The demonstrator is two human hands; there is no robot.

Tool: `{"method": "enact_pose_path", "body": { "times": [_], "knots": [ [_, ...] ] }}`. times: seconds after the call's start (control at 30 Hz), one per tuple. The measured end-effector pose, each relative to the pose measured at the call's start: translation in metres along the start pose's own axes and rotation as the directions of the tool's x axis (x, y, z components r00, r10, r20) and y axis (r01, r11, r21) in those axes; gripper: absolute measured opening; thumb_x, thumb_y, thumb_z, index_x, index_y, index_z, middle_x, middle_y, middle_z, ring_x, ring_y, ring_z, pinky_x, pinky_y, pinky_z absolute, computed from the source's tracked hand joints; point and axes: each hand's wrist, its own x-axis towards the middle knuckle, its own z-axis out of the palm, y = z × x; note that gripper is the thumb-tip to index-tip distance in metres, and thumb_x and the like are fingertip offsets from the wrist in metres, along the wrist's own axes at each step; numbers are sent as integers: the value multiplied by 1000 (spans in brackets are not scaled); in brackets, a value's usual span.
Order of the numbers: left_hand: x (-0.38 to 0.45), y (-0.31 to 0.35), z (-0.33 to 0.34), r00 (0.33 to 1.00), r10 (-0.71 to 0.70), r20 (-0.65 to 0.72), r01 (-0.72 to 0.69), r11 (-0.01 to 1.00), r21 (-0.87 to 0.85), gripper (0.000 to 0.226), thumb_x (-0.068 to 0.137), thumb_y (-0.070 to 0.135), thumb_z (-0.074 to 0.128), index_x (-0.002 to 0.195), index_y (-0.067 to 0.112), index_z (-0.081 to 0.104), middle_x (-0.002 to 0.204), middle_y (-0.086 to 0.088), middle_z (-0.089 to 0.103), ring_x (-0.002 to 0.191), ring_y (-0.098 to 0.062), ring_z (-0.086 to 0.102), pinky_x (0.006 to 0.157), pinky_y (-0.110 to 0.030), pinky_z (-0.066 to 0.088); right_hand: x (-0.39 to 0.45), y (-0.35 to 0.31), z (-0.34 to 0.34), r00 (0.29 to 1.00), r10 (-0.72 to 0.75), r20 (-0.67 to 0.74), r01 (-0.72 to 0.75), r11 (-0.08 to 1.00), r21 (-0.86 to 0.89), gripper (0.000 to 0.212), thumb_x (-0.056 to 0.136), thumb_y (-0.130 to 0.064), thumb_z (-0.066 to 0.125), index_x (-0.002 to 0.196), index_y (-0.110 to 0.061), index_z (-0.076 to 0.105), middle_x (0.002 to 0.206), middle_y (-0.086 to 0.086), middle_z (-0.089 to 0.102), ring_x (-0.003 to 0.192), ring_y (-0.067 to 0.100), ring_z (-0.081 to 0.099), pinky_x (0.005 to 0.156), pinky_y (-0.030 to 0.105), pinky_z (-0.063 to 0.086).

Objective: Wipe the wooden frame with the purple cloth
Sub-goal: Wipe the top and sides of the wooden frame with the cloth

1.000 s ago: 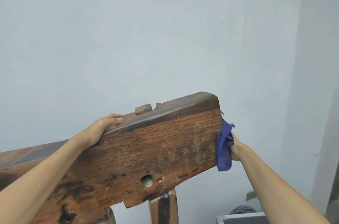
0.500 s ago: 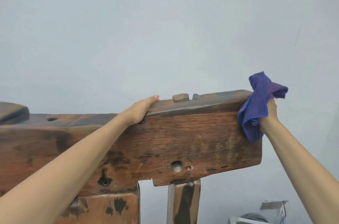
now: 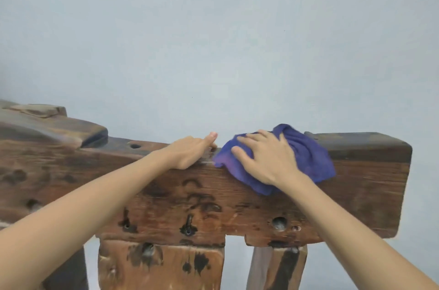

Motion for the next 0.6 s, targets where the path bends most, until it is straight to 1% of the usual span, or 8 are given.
{"method": "enact_pose_path", "body": {
  "times": [0.13,0.17,0.23,0.3,0.4,0.47,0.53,0.6],
  "knots": [
    [-24,-70,-44,985,-169,-41,173,949,264,96,91,74,-11,124,24,64,137,-17,63,132,-35,54,114,-48,32,3,-64,23,998,-52,31,56,986,-156,52,102,-39,30,95,-14,76,109,6,76,133,29,49,117,56,22],
    [-33,-89,-56,976,-209,-59,216,910,354,97,90,73,-16,132,28,59,141,-14,61,139,-33,48,118,-53,26,9,-68,22,999,-13,52,23,983,-184,51,103,-37,30,89,-14,74,105,8,76,131,31,50,115,58,21],
    [-56,-126,-76,970,-211,-121,242,789,565,97,84,69,-24,148,41,43,144,-2,61,151,-27,34,121,-62,5,32,-67,15,985,70,157,-40,982,-183,49,102,-36,28,89,-18,72,110,11,74,127,31,50,110,55,23],
    [-80,-147,-85,960,-179,-214,278,687,672,97,84,73,-21,136,46,55,137,7,64,151,-22,34,115,-67,-6,61,-65,5,924,150,352,-111,985,-128,47,103,-39,29,106,-18,71,123,12,68,116,32,54,103,48,31],
    [-104,-174,-102,925,7,-379,275,675,685,84,90,73,-7,124,44,64,138,1,61,135,-20,51,116,-58,18,79,-72,3,864,176,472,-148,984,-97,46,105,-38,27,110,-17,68,127,12,66,101,29,51,90,41,31],
    [-118,-199,-124,889,123,-442,206,753,625,75,92,71,0,125,42,61,131,3,64,120,-21,62,97,-44,48,65,-77,9,905,177,387,-142,983,-118,57,107,-41,20,104,-14,71,125,10,67,118,29,52,101,45,30],
    [-129,-225,-147,855,194,-480,161,781,603,70,95,67,8,123,35,64,125,7,69,114,-21,66,77,-38,54,33,-81,15,949,195,248,-153,972,-177,62,106,-43,20,98,-13,73,123,6,69,136,24,47,113,45,28],
    [-132,-243,-156,827,264,-496,140,758,637,67,99,60,13,114,26,68,117,5,72,111,-21,68,67,-38,55,7,-88,15,966,216,140,-179,954,-239,56,105,-44,26,91,-13,71,119,3,71,137,22,49,113,44,31]
  ]
}}
